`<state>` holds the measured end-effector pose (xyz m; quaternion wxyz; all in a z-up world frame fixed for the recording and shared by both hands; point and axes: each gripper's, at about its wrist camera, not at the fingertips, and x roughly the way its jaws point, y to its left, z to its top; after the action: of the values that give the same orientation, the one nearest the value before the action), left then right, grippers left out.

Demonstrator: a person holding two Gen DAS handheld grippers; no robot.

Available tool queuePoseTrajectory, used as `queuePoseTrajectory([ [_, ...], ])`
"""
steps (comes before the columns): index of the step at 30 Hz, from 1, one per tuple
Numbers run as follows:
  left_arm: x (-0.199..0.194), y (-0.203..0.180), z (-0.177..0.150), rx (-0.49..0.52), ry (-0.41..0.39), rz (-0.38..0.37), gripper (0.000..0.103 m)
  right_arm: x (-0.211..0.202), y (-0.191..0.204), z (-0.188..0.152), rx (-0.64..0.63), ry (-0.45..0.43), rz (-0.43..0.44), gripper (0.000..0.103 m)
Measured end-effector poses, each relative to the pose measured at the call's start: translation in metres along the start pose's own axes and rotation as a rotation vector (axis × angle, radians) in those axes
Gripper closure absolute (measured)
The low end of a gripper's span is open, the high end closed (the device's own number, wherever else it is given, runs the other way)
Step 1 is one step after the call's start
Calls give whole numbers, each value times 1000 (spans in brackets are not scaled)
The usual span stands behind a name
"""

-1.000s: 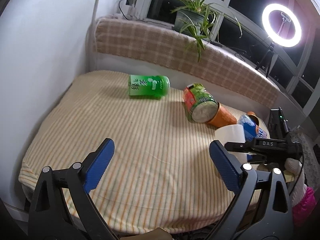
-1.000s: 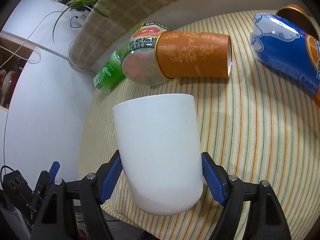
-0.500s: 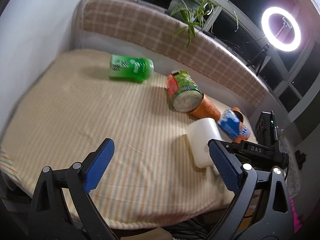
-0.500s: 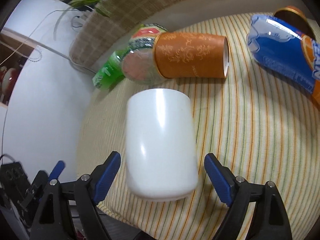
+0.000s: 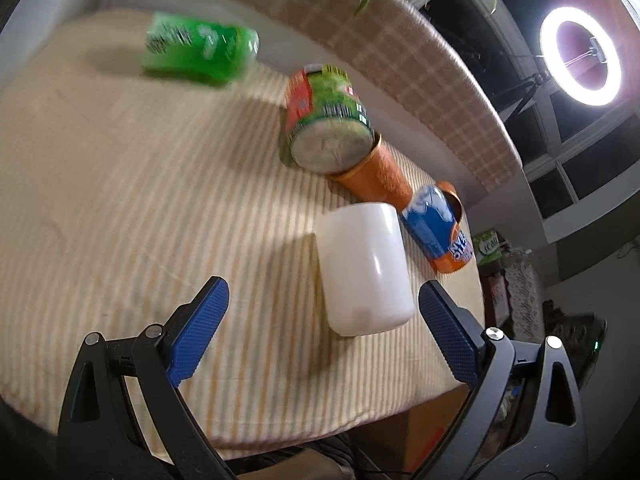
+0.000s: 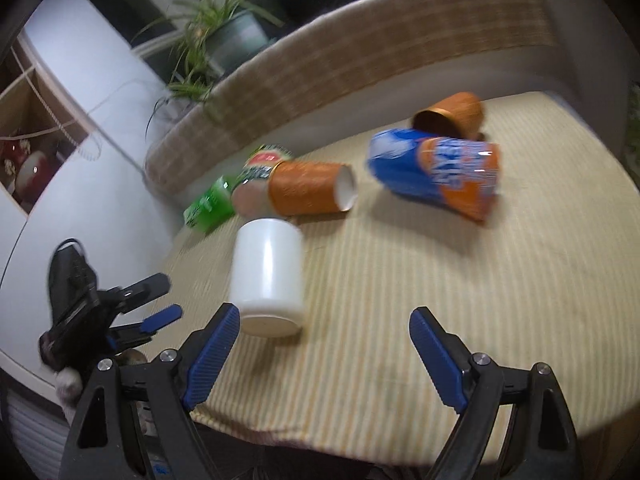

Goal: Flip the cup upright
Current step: 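Move the left tool to the standing white cup and grasp it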

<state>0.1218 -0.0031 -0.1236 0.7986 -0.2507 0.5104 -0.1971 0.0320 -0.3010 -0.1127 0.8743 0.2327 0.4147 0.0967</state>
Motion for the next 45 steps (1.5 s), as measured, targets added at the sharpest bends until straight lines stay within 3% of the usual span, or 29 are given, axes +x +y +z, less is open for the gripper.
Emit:
queuePoseTrajectory([
  [7, 30, -6, 10, -56, 69, -60, 9, -30, -30, -9, 72, -61, -15, 14],
  [17, 59, -14, 17, -144, 143, -119, 9, -37, -46, -12, 105, -72, -25, 14],
  [32, 81, -18, 14, -137, 199, -69, 10, -32, -56, -15, 132, -61, -36, 14],
  [34, 83, -18, 13, -133, 206, -66, 19, -32, -57, -16, 135, -60, -40, 14],
  [37, 85, -18, 13, -136, 210, -66, 21, -33, -58, -16, 140, -61, -41, 14],
  [39, 83, -19, 12, -123, 203, -59, 27, -33, -58, -17, 140, -62, -40, 14],
  [45, 83, -29, 9, -69, 174, -35, 27, -32, -56, -17, 131, -58, -41, 14],
])
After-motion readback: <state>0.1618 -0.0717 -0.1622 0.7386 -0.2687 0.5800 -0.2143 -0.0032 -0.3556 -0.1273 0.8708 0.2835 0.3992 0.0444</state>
